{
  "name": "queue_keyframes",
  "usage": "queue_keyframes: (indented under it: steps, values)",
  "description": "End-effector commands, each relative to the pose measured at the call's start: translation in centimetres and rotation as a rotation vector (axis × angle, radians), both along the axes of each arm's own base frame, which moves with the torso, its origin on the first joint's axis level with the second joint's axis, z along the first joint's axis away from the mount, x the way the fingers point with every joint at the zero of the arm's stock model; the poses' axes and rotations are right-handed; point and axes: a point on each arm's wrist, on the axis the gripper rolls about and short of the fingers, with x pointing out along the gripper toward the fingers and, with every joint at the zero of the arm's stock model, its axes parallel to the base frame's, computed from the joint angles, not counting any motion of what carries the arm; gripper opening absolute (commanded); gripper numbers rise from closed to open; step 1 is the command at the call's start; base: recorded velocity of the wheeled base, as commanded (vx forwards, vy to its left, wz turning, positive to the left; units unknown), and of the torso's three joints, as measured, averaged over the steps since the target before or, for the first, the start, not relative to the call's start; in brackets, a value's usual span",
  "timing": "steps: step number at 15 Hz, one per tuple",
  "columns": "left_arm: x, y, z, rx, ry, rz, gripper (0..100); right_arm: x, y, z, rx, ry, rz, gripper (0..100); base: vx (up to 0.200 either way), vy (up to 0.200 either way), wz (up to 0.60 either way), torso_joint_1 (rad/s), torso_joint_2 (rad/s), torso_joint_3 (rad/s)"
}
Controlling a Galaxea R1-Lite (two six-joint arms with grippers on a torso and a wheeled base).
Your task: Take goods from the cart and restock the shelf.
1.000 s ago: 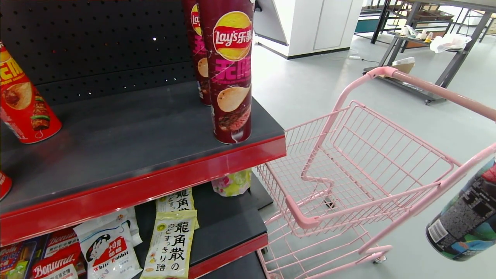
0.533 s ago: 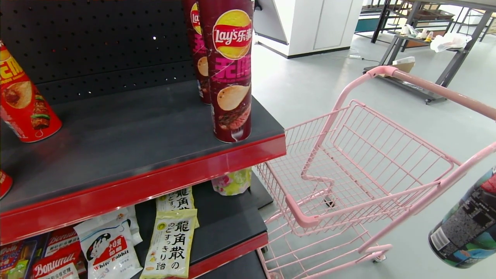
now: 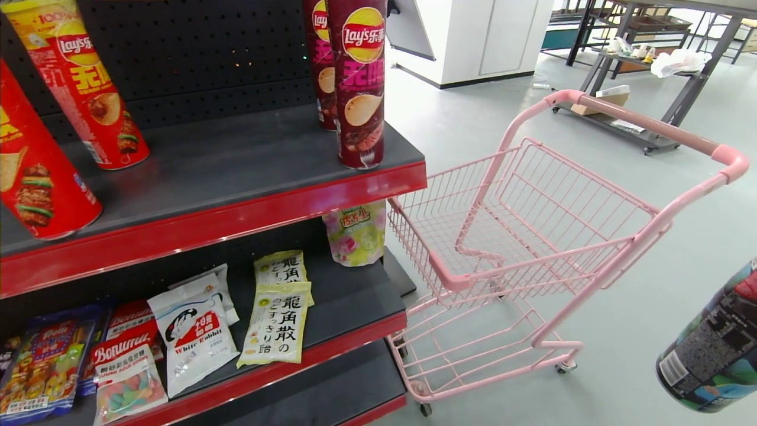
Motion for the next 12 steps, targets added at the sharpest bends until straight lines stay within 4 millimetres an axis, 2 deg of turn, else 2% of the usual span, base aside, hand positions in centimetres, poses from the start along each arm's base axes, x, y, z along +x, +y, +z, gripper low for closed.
queue_keyframes:
  steps: [1, 3, 5, 12]
  values:
    - [0.02, 0.0, 0.03, 0.0, -0.001, -0.002, 100, 0.11, 0.02, -0.04, -0.003, 0.003, -0.001, 0, 0.0, 0.0, 0.0, 0.0, 0.0, 0.0]
    - [0.01, -0.01, 0.09, 0.0, -0.004, -0.007, 100, 0.12, 0.02, -0.09, -0.003, 0.005, -0.001, 0, 0.0, 0.0, 0.0, 0.033, -0.12, -0.087]
    - [0.0, 0.0, 0.05, -0.001, -0.004, -0.01, 100, 0.15, 0.02, -0.04, -0.004, 0.003, 0.0, 0, 0.0, 0.0, 0.0, 0.132, -0.39, -0.283]
    - [-0.02, 0.0, -0.25, 0.001, 0.0, -0.01, 100, 0.68, 0.14, -0.08, -0.031, 0.013, 0.015, 0, 0.0, 0.0, 0.0, 0.181, -0.54, -0.352]
